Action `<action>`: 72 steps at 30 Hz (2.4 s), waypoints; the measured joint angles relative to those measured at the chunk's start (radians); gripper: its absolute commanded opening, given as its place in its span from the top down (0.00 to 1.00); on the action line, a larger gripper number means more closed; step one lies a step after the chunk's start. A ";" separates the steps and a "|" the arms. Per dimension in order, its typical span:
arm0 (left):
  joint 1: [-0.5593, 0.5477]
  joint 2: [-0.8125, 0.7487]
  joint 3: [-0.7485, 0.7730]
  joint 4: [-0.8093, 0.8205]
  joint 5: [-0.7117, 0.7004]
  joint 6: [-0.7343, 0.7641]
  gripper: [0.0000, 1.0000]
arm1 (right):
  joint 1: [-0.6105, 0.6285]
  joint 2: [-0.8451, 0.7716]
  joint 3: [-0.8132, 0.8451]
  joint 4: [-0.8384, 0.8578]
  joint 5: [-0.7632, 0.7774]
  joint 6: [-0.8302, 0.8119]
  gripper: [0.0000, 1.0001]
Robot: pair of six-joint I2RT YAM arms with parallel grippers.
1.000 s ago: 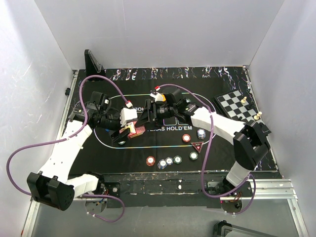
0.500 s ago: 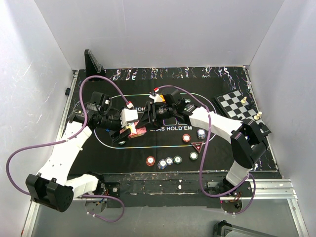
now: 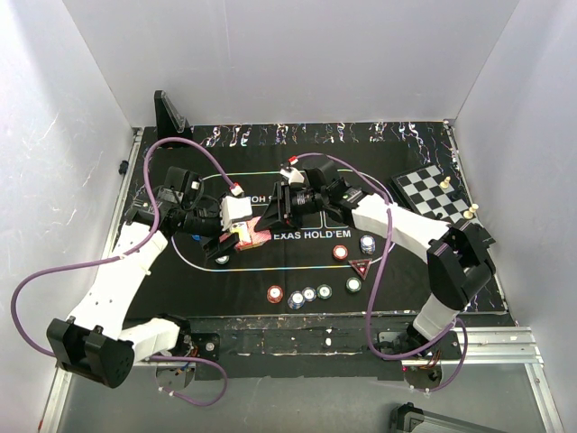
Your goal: Distribute texas hold em gaming equipment
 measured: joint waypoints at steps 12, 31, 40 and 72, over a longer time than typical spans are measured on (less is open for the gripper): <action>-0.001 -0.024 -0.062 0.085 0.044 -0.127 1.00 | -0.023 -0.055 -0.051 -0.008 0.003 0.000 0.58; -0.002 -0.025 -0.065 0.085 0.056 -0.136 1.00 | -0.076 -0.094 -0.095 -0.022 0.003 0.000 0.73; -0.002 -0.026 -0.066 0.108 0.068 -0.154 1.00 | -0.102 -0.136 -0.095 -0.028 0.006 -0.001 0.78; -0.002 -0.042 -0.084 0.152 0.101 -0.215 1.00 | -0.046 -0.060 -0.050 -0.061 -0.009 -0.006 0.59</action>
